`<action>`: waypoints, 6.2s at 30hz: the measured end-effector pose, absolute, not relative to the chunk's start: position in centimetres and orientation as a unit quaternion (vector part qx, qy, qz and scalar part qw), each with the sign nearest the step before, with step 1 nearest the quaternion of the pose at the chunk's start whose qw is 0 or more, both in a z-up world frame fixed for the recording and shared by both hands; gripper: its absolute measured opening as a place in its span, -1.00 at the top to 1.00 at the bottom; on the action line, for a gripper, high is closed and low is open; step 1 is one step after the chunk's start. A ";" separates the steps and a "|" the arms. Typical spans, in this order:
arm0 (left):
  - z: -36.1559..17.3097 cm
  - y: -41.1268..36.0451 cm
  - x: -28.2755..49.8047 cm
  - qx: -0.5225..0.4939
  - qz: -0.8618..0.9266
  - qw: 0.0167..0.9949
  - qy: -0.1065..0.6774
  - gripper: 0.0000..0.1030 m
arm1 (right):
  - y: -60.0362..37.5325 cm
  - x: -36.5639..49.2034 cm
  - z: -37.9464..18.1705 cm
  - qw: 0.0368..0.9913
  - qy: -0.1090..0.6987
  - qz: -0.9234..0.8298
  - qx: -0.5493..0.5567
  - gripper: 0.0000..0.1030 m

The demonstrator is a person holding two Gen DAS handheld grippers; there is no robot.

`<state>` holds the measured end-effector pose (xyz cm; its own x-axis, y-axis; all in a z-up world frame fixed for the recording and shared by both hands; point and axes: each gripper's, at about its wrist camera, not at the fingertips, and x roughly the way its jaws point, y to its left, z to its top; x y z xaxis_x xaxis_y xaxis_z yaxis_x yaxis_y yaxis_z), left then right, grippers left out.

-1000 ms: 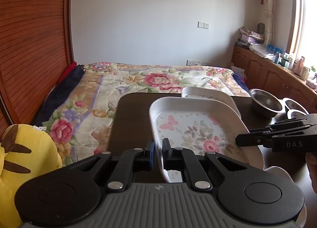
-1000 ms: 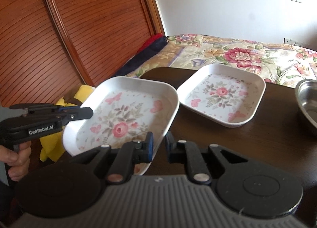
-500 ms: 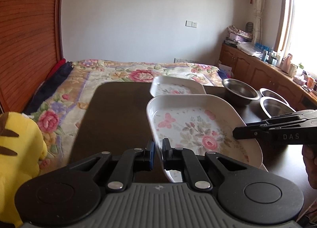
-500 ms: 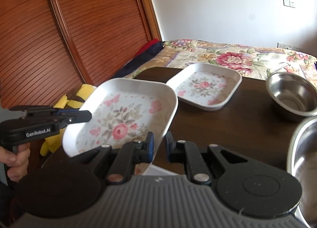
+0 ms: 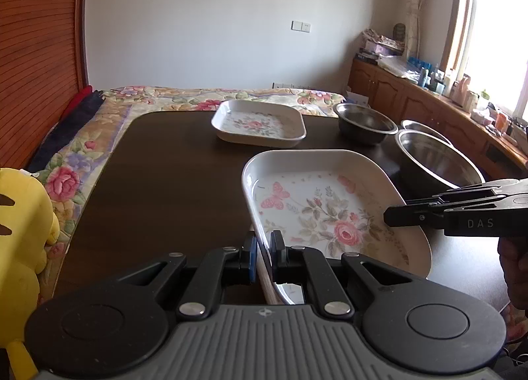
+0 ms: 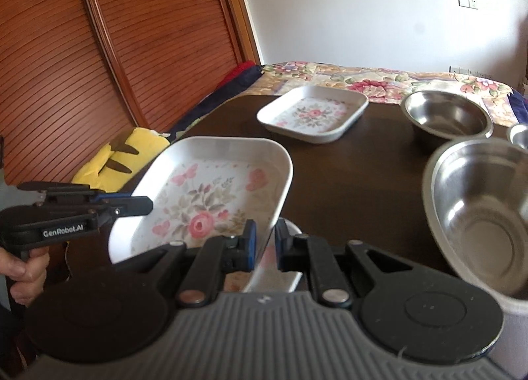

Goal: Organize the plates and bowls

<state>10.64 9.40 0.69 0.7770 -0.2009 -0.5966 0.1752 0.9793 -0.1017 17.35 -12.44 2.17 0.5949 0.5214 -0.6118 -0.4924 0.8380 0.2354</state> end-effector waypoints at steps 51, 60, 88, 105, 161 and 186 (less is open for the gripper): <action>0.8 9.7 10.3 -0.020 -0.090 0.948 0.306 0.20 | -14.6 15.4 2.5 0.910 0.324 0.259 0.004 0.69; 0.7 9.9 10.7 -0.021 -0.089 0.948 0.303 0.20 | -14.3 15.9 2.9 0.917 0.310 0.252 -0.005 0.69; 4.4 11.6 23.0 0.009 -0.079 0.960 0.270 -0.17 | -10.0 26.8 6.3 0.925 0.301 0.231 -0.022 0.05; 2.9 13.5 30.7 -0.014 -0.082 0.946 0.313 -0.29 | -7.1 36.2 3.2 0.904 0.389 0.174 -0.035 -0.01; 0.8 14.0 33.6 -0.071 -0.107 0.918 0.375 0.35 | -8.6 37.9 2.0 0.880 0.430 0.200 0.027 0.73; 5.0 11.7 25.4 -0.041 -0.113 0.935 0.333 0.34 | -11.5 31.5 5.2 0.896 0.379 0.227 0.046 0.74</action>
<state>25.43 11.65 5.04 0.7534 -0.2383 -0.6129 0.1837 0.9712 -0.1517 31.53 -11.52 5.18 0.6101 0.4409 -0.6583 -0.3714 0.8931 0.2539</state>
